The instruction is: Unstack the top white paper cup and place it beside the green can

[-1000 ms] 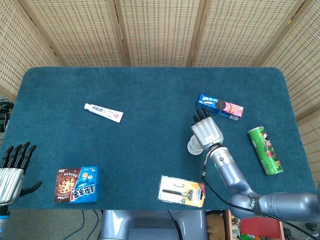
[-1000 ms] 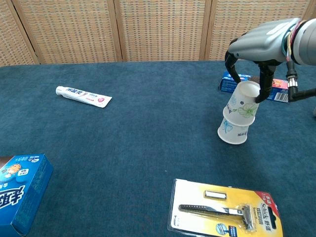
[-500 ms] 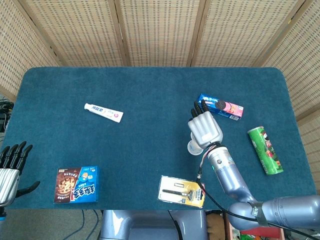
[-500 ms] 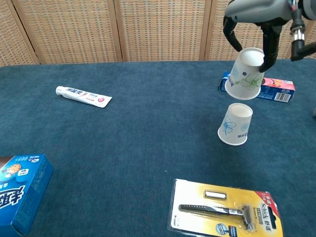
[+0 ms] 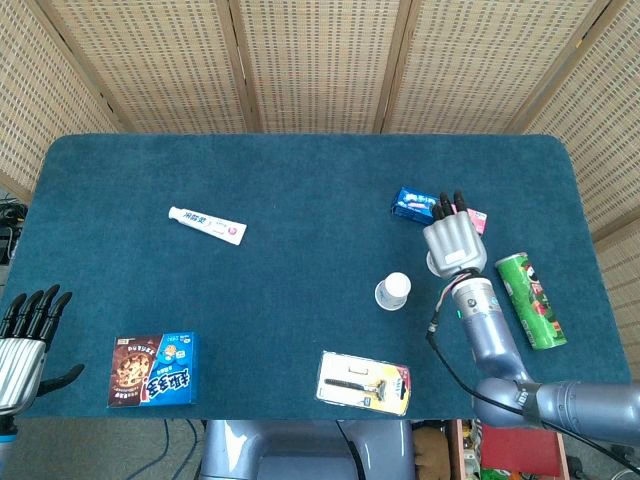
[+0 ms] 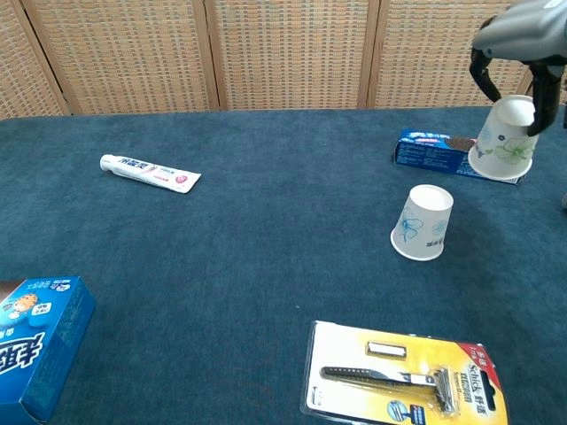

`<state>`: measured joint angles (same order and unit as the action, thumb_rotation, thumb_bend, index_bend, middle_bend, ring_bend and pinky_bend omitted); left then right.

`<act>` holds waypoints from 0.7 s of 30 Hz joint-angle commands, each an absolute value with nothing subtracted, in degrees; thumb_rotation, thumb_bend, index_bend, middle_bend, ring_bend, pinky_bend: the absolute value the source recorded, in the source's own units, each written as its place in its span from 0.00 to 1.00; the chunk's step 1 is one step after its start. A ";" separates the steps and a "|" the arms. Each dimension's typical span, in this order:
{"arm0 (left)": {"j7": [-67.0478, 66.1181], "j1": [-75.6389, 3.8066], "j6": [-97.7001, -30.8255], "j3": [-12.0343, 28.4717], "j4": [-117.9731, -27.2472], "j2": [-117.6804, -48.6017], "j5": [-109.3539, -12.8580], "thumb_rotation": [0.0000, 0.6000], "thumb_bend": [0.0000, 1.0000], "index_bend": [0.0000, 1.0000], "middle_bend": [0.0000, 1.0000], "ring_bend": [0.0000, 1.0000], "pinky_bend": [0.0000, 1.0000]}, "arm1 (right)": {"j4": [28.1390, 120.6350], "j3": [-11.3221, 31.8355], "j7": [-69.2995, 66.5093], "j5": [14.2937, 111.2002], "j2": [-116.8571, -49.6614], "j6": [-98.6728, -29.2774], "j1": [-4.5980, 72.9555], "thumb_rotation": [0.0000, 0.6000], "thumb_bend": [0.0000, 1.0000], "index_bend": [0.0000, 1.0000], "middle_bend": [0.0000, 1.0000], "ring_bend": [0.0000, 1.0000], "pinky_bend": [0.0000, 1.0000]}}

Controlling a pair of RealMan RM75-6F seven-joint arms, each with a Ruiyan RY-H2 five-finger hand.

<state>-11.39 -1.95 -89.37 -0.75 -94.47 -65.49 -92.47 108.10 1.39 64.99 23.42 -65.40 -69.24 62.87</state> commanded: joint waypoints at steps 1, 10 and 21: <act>-11.41 -1.88 -89.58 -0.75 -94.51 -65.55 -92.62 1.00 0.00 0.00 0.00 0.00 0.00 | 104.80 -0.06 61.32 24.83 -65.75 -66.32 60.37 1.00 0.44 0.49 0.21 0.00 0.08; -11.38 -1.87 -89.49 -0.79 -94.49 -65.62 -92.64 1.00 0.00 0.00 0.00 0.00 0.00 | 98.36 -0.36 50.07 27.48 -66.99 -60.12 55.02 1.00 0.44 0.49 0.19 0.00 0.08; -11.34 -1.88 -89.35 -0.78 -94.51 -65.67 -92.55 1.00 0.00 0.00 0.00 0.00 0.00 | 91.90 -1.82 44.33 28.66 -69.37 -54.49 51.59 1.00 0.44 0.49 0.15 0.00 0.08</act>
<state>-11.24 -1.88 -89.38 -0.80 -94.51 -65.63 -92.61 92.43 -1.63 44.86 28.58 -68.96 -55.00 51.99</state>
